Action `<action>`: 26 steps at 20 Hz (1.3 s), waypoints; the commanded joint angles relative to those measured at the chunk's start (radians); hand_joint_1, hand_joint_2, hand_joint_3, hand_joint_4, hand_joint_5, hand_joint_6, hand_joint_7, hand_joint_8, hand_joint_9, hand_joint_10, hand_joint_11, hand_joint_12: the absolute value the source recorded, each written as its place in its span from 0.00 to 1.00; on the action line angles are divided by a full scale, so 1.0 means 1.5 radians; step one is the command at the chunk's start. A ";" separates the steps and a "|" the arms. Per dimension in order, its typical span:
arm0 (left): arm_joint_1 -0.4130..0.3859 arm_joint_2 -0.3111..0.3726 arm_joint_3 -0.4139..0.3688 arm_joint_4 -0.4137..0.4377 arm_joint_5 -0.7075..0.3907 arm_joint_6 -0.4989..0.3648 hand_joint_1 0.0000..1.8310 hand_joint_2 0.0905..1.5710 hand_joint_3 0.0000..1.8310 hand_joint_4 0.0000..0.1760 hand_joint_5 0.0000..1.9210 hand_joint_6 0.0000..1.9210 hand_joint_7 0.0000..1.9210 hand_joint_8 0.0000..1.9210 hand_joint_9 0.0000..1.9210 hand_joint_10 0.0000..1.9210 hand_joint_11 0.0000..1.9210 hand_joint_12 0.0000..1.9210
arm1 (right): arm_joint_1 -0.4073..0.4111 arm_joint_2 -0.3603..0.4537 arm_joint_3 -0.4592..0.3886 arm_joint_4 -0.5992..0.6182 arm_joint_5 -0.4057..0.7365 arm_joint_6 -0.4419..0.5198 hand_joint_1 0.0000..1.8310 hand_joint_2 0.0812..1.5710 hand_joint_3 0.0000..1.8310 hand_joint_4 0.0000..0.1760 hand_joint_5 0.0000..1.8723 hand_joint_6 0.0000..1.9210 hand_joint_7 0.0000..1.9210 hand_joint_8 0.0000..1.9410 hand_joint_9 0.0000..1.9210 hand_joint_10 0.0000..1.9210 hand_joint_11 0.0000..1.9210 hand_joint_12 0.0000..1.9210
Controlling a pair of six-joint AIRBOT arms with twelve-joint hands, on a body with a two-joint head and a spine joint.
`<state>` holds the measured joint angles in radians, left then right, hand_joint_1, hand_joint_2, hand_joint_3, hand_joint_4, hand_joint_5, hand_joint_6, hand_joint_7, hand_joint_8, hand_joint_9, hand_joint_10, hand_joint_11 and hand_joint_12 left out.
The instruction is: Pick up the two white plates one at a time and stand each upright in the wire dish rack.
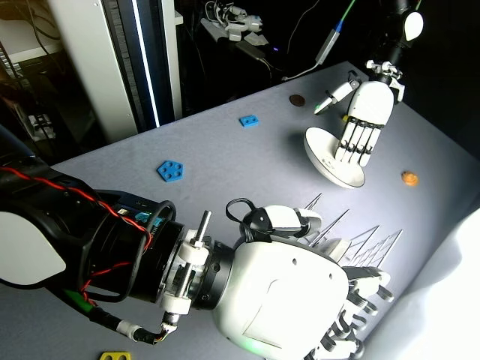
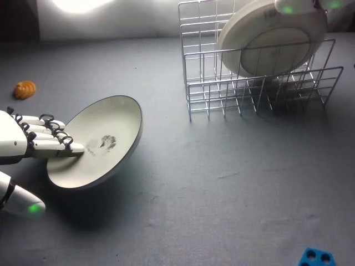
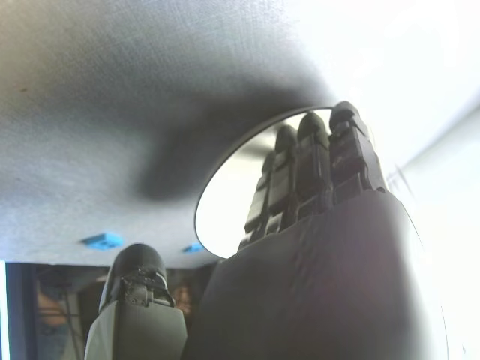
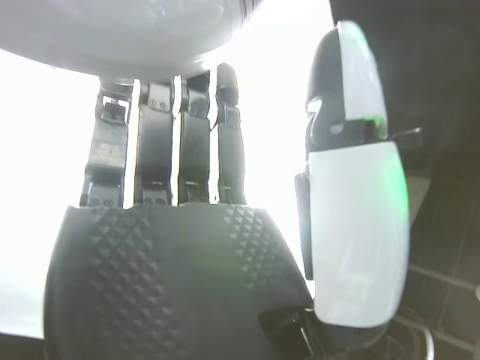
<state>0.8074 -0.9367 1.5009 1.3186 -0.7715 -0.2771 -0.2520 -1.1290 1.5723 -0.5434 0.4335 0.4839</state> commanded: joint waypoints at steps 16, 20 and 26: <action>0.019 -0.011 -0.012 0.023 -0.043 -0.013 0.00 0.65 0.00 0.00 0.08 0.00 0.10 0.00 0.07 0.00 0.02 0.01 | 0.120 -0.009 -0.242 -0.200 -0.108 -0.251 0.57 0.59 0.00 0.00 0.00 0.00 0.00 0.00 0.00 0.00 0.00 0.00; 0.022 -0.012 -0.012 0.023 -0.043 -0.013 0.00 0.65 0.00 0.00 0.06 0.00 0.08 0.00 0.05 0.00 0.01 0.01 | 0.111 -0.058 -0.321 -0.087 -0.170 -0.539 0.56 0.57 0.00 0.00 0.00 0.00 0.00 0.00 0.00 0.00 0.00 0.00; 0.023 -0.012 -0.011 0.023 -0.043 -0.013 0.00 0.64 0.00 0.00 0.05 0.00 0.06 0.00 0.04 0.00 0.00 0.01 | 0.066 -0.147 -0.313 -0.075 -0.228 -0.616 0.52 0.57 0.00 0.00 0.00 0.00 0.00 0.00 0.00 0.00 0.00 0.00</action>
<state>0.8280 -0.9363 1.4986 1.2999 -0.7753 -0.2871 -0.1677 -1.3548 1.1061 -0.6613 -0.0021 -0.4427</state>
